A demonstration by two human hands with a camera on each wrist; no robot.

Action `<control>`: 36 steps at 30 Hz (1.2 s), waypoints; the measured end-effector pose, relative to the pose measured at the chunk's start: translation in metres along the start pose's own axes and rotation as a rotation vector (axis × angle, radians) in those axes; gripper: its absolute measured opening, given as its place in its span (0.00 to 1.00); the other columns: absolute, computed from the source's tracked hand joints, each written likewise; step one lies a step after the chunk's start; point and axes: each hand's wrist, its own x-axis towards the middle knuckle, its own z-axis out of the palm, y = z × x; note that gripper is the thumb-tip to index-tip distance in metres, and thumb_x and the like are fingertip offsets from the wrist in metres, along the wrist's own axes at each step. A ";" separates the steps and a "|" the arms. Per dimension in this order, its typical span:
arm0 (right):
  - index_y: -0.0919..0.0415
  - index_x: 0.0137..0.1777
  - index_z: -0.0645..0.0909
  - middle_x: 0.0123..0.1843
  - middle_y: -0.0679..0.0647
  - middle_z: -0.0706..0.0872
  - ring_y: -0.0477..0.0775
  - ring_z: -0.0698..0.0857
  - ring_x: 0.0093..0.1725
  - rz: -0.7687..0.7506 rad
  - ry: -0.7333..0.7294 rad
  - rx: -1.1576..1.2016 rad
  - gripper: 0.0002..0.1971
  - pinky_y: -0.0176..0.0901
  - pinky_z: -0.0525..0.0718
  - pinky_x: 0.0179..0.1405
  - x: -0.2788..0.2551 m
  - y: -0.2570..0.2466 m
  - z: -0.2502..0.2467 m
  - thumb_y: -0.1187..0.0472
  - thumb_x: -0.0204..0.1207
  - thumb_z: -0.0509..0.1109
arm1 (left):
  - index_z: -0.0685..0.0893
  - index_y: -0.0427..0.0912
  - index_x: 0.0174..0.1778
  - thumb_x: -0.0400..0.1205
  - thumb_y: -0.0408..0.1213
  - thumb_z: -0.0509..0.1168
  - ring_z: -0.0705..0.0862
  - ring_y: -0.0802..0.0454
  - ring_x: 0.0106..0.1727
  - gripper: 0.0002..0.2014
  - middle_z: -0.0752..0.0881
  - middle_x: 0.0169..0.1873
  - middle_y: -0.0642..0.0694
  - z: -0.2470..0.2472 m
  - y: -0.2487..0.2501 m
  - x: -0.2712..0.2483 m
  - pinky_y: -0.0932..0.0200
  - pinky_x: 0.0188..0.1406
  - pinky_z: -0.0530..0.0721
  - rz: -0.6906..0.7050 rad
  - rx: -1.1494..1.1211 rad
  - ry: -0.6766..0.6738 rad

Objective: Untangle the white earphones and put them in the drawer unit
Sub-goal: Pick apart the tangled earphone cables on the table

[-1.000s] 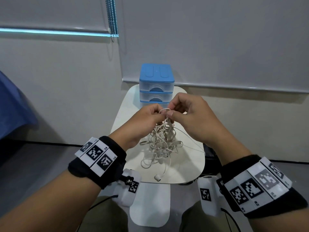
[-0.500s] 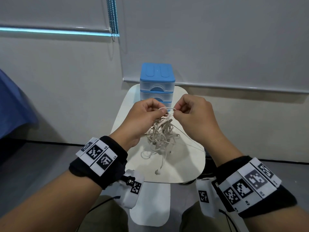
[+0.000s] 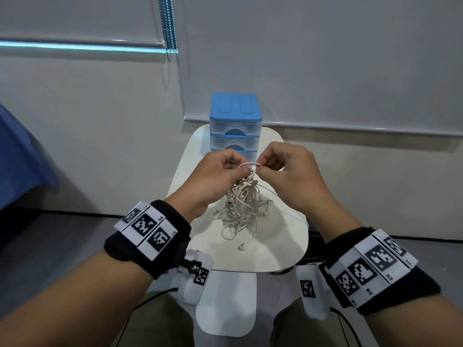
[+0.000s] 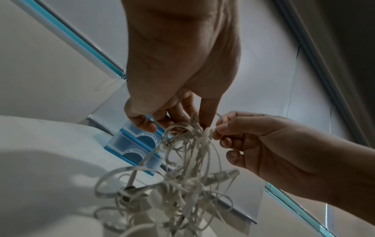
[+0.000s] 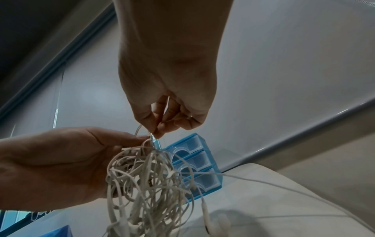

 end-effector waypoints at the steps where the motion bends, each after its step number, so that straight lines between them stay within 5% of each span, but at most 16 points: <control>1: 0.58 0.37 0.87 0.32 0.50 0.88 0.42 0.79 0.30 0.011 0.001 0.000 0.07 0.30 0.78 0.31 0.001 0.000 0.001 0.69 0.71 0.79 | 0.88 0.40 0.48 0.85 0.33 0.73 0.87 0.52 0.40 0.01 0.92 0.39 0.45 0.001 0.001 0.000 0.54 0.48 0.82 0.000 0.001 -0.008; 6: 0.58 0.36 0.86 0.30 0.51 0.87 0.43 0.77 0.27 0.055 0.009 0.018 0.06 0.34 0.76 0.30 0.005 0.000 0.003 0.68 0.70 0.79 | 0.85 0.34 0.53 0.88 0.34 0.69 0.81 0.54 0.34 0.06 0.88 0.32 0.48 0.005 0.004 0.001 0.57 0.43 0.78 0.015 0.012 -0.040; 9: 0.59 0.36 0.86 0.31 0.53 0.87 0.45 0.77 0.28 0.060 0.042 -0.011 0.05 0.37 0.78 0.30 0.007 -0.001 0.004 0.66 0.70 0.80 | 0.82 0.35 0.54 0.90 0.39 0.67 0.75 0.57 0.26 0.09 0.82 0.24 0.54 0.006 0.004 0.001 0.62 0.30 0.71 0.008 0.082 -0.079; 13: 0.57 0.36 0.86 0.30 0.52 0.87 0.46 0.78 0.28 0.070 0.071 -0.054 0.06 0.39 0.80 0.32 0.006 -0.003 0.006 0.66 0.70 0.78 | 0.81 0.38 0.54 0.91 0.44 0.65 0.67 0.56 0.23 0.11 0.76 0.20 0.57 0.005 0.003 0.002 0.61 0.26 0.64 0.022 0.160 -0.104; 18: 0.57 0.36 0.85 0.30 0.52 0.88 0.47 0.79 0.28 0.106 0.085 -0.048 0.07 0.38 0.80 0.32 0.006 -0.002 0.006 0.68 0.70 0.76 | 0.83 0.39 0.52 0.90 0.43 0.66 0.70 0.56 0.23 0.10 0.79 0.22 0.54 0.006 0.000 0.002 0.63 0.25 0.66 0.003 0.154 -0.108; 22: 0.54 0.35 0.83 0.30 0.53 0.89 0.56 0.89 0.35 0.139 0.101 0.001 0.09 0.49 0.88 0.39 0.007 -0.001 0.005 0.70 0.70 0.74 | 0.87 0.43 0.48 0.89 0.43 0.68 0.75 0.52 0.29 0.09 0.82 0.28 0.49 0.006 0.000 0.003 0.56 0.33 0.70 -0.026 0.111 -0.131; 26: 0.53 0.36 0.83 0.31 0.54 0.90 0.59 0.91 0.37 0.155 0.080 0.011 0.10 0.56 0.91 0.44 0.006 0.002 0.006 0.70 0.72 0.74 | 0.89 0.42 0.48 0.89 0.41 0.69 0.76 0.58 0.28 0.08 0.83 0.27 0.54 0.005 0.000 0.004 0.60 0.33 0.72 -0.027 0.116 -0.133; 33: 0.55 0.39 0.84 0.31 0.51 0.90 0.54 0.92 0.37 0.140 0.043 -0.004 0.08 0.50 0.90 0.43 0.005 -0.003 0.006 0.68 0.75 0.75 | 0.85 0.39 0.49 0.88 0.41 0.70 0.71 0.56 0.22 0.08 0.80 0.22 0.53 0.005 0.002 0.003 0.60 0.25 0.69 -0.016 0.169 -0.028; 36: 0.56 0.39 0.84 0.30 0.53 0.90 0.52 0.92 0.34 0.159 0.046 0.011 0.08 0.47 0.89 0.40 0.004 -0.003 0.006 0.70 0.75 0.73 | 0.81 0.45 0.53 0.85 0.36 0.72 0.78 0.54 0.29 0.06 0.86 0.36 0.49 0.004 0.005 0.000 0.59 0.29 0.76 0.042 0.160 -0.012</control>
